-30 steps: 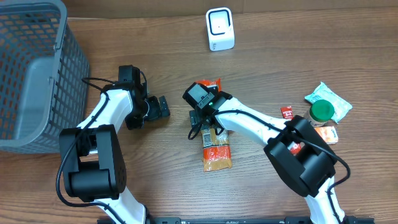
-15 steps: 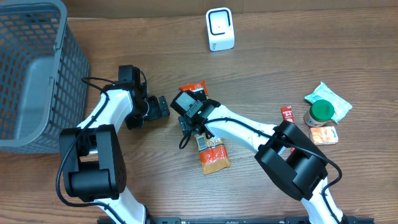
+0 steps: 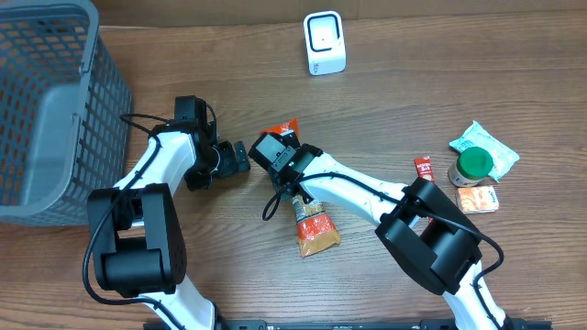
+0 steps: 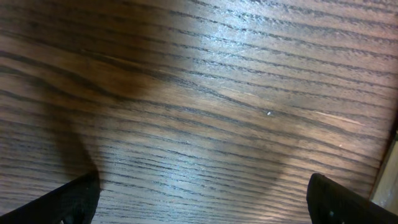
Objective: Scan the item barcode
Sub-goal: 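Grasp the spaghetti package with the right gripper and lift it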
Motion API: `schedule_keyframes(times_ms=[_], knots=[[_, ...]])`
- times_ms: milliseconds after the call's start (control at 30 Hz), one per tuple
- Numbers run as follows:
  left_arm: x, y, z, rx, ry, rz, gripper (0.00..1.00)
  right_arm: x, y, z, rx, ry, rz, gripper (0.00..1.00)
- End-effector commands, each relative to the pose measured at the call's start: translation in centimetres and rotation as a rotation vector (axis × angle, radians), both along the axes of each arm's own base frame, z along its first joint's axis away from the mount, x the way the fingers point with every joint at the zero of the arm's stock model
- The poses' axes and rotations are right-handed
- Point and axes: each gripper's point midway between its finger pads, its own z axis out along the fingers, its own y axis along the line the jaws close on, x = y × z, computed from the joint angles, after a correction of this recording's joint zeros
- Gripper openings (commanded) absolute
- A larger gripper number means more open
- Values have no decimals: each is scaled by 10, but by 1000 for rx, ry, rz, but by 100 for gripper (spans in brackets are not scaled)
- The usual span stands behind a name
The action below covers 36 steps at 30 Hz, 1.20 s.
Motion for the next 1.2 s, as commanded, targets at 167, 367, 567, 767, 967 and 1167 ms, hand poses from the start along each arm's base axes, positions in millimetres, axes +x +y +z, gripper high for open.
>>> schedule_keyframes(times_ms=[167, 367, 567, 767, 967, 1167], knots=[[-16, 5, -23, 13, 71, 5, 100, -22, 13, -22, -32, 98, 327, 50], [-15, 5, -23, 14, 70, 6, 100, -32, 11, -14, -88, 135, 547, 50], [-15, 5, -23, 14, 69, 6, 100, -26, -39, -8, -360, 136, 556, 50], [-14, 5, -23, 13, 66, 6, 100, -39, -36, -10, -312, 201, 565, 61], [-14, 5, -23, 14, 67, 6, 100, -32, -21, -11, -250, 156, 545, 70], [-14, 5, -23, 13, 67, 6, 100, -29, -18, -10, -240, 142, 544, 75]])
